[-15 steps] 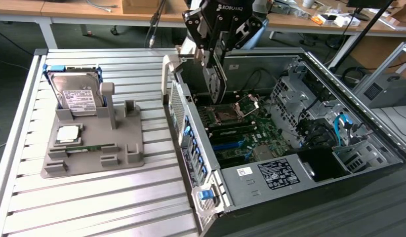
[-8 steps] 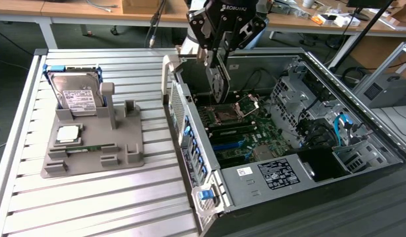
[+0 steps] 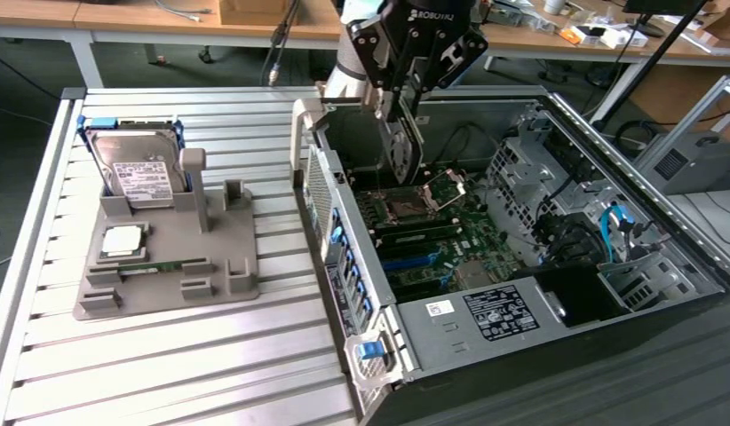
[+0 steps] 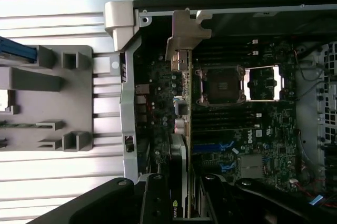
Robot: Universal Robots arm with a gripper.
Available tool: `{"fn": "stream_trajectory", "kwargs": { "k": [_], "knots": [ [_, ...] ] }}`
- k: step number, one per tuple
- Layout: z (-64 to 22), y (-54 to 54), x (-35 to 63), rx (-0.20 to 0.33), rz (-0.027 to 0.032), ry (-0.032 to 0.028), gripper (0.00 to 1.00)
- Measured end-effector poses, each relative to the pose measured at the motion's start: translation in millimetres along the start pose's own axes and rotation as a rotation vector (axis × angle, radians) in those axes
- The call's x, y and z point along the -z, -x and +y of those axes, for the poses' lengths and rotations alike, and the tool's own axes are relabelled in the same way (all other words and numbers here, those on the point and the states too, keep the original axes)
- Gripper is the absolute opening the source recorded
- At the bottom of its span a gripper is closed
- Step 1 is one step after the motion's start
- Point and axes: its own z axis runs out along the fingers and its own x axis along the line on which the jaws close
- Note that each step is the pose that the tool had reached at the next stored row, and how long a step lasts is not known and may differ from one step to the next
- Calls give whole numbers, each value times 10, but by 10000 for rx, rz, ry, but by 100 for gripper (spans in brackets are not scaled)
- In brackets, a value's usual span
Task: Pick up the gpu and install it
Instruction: 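Pick up the gpu and move the gpu toward the slot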
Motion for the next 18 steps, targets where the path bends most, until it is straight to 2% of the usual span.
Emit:
{"fn": "stream_trajectory", "kwargs": {
  "k": [18],
  "knots": [
    [12,240,-14,1,-1,-7,27]
  ]
}}
